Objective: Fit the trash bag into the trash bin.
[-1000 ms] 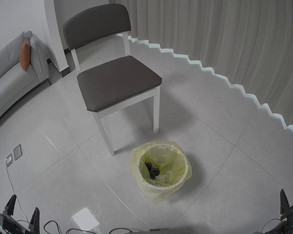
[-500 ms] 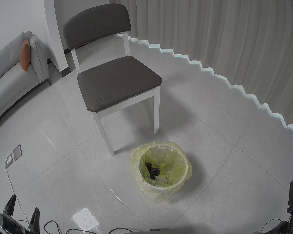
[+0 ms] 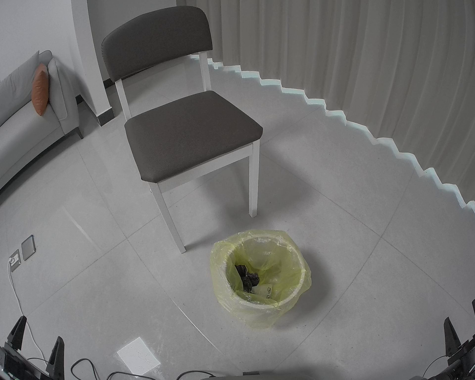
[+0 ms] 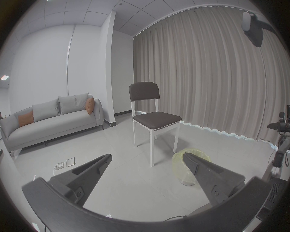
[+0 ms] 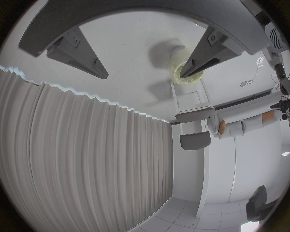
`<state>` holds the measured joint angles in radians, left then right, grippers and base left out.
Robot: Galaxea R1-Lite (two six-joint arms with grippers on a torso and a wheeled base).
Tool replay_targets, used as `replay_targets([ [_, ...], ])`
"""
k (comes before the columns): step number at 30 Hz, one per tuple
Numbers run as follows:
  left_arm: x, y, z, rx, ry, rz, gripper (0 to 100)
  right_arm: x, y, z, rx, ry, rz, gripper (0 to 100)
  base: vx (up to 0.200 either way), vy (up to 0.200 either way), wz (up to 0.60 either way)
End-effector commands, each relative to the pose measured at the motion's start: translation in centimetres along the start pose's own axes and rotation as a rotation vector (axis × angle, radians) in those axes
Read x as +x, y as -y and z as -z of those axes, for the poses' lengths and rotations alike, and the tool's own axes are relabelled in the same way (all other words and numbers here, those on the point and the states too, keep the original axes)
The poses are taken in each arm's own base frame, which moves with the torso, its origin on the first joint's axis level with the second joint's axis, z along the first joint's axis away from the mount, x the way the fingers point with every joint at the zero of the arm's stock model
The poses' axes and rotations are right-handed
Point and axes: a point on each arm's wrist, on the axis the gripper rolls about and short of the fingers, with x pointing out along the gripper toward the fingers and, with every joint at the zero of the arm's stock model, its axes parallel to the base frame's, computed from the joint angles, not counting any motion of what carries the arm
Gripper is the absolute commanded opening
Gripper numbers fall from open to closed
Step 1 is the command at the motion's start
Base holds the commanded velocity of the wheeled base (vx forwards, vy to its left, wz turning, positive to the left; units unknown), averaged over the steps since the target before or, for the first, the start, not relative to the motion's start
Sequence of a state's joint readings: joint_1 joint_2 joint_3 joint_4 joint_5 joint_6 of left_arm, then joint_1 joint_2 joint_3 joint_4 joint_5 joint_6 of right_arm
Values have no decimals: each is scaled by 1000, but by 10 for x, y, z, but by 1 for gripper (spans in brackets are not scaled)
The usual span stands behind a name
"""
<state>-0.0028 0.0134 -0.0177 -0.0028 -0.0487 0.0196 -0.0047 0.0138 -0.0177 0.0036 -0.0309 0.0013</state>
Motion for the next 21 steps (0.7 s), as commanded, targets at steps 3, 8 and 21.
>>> replay_targets([
  [3, 0, 0, 5, 0, -5, 1, 100, 1, 1, 4, 21, -9, 26, 100, 0, 0, 0],
  [8, 0, 0, 5, 0, -5, 1, 100, 1, 1, 4, 21, -12, 31, 100, 0, 0, 0],
  [21, 0, 0, 5, 0, -5, 1, 100, 1, 1, 5, 29, -12, 32, 100, 0, 0, 0],
])
